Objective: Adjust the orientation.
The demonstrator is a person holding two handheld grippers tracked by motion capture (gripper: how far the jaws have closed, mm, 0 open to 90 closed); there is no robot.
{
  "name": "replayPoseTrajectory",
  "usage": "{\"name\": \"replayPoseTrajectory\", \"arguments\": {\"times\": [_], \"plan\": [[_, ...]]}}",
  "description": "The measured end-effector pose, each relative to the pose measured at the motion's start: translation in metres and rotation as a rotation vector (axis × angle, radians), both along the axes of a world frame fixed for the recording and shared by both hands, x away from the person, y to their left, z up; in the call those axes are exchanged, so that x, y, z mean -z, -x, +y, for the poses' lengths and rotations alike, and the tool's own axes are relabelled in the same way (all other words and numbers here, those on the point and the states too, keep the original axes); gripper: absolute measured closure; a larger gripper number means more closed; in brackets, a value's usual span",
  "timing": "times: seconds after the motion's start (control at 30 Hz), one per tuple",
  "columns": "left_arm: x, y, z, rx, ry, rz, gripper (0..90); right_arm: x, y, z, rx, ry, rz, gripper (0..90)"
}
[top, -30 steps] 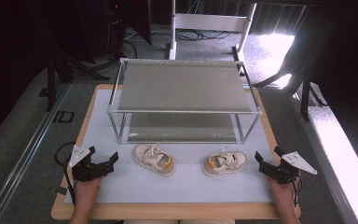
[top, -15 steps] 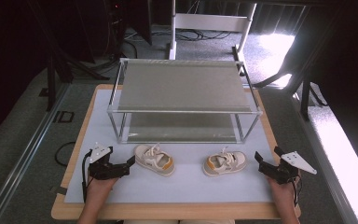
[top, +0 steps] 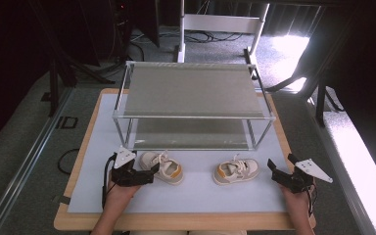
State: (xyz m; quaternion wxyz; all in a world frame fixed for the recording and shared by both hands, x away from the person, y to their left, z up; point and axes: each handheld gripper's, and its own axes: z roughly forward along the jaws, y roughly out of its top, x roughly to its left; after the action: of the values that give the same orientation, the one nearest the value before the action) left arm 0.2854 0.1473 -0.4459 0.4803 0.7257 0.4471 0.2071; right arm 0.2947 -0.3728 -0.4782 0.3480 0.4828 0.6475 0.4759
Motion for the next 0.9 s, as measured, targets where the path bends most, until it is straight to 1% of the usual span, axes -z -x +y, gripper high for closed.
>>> {"name": "replayPoseTrajectory", "arguments": {"times": [0.03, 0.1, 0.13, 0.17, 0.23, 0.27, 0.37, 0.4, 0.47, 0.53, 0.57, 0.6, 0.67, 0.73, 0.77, 0.87, 0.9], "plan": [[-0.001, 0.0, -0.004, 0.0, -0.007, -0.003, 4.6, 0.0, 0.0, 0.0, -0.001, 0.0, 0.001, 14.6], [-0.001, 0.0, -0.01, 0.011, -0.019, 0.005, 4.7, 0.0, 0.0, 0.0, -0.002, 0.001, 0.001, 14.6], [-0.001, 0.0, -0.013, 0.0, -0.027, 0.008, 4.7, 0.0, 0.0, 0.0, -0.003, 0.0, 0.001, 14.6], [-0.001, 0.001, -0.016, 0.004, -0.026, 0.009, 5.8, 0.0, 0.0, 0.0, -0.004, 0.0, 0.001, 14.6], [-0.001, 0.001, -0.021, -0.015, -0.041, 0.013, 10.4, 0.0, 0.0, 0.0, -0.006, 0.0, 0.001, 14.6], [0.0, 0.001, -0.024, -0.015, -0.048, 0.019, 13.7, 0.0, 0.0, 0.0, -0.007, -0.001, 0.002, 14.7], [0.003, 0.0, -0.03, -0.011, -0.084, 0.045, 14.7, 0.0, 0.0, 0.0, -0.008, 0.0, 0.005, 14.8], [0.003, 0.0, -0.032, -0.02, -0.101, 0.051, 15.8, 0.0, -0.001, 0.0, -0.008, 0.0, 0.005, 15.1], [0.004, 0.001, -0.035, -0.035, -0.117, 0.057, 16.8, 0.0, -0.001, 0.0, -0.007, 0.0, 0.006, 15.1], [0.006, 0.002, -0.037, -0.064, -0.134, 0.063, 20.1, 0.0, -0.001, 0.0, -0.007, 0.0, 0.006, 15.2], [0.006, 0.003, -0.038, -0.07, -0.143, 0.072, 20.2, 0.0, -0.001, 0.0, -0.008, 0.0, 0.007, 15.2], [0.008, 0.003, -0.04, -0.084, -0.159, 0.076, 20.9, 0.0, -0.001, 0.0, -0.008, 0.001, 0.008, 15.2], [0.009, 0.005, -0.041, -0.087, -0.158, 0.083, 21.5, 0.0, -0.001, 0.0, -0.008, 0.004, 0.008, 15.2], [0.009, 0.005, -0.043, -0.102, -0.157, 0.086, 22.1, 0.0, -0.001, 0.0, -0.008, 0.004, 0.008, 15.2], [0.009, 0.005, -0.044, -0.099, -0.16, 0.095, 22.2, 0.0, -0.001, 0.0, -0.008, 0.004, 0.009, 15.2], [0.009, 0.004, -0.047, -0.108, -0.173, 0.095, 24.3, 0.0, -0.002, 0.0, -0.005, 0.002, 0.016, 15.2], [0.009, 0.004, -0.047, -0.113, -0.172, 0.095, 25.4, 0.0, -0.002, 0.0, -0.005, 0.002, 0.016, 15.2]]}}
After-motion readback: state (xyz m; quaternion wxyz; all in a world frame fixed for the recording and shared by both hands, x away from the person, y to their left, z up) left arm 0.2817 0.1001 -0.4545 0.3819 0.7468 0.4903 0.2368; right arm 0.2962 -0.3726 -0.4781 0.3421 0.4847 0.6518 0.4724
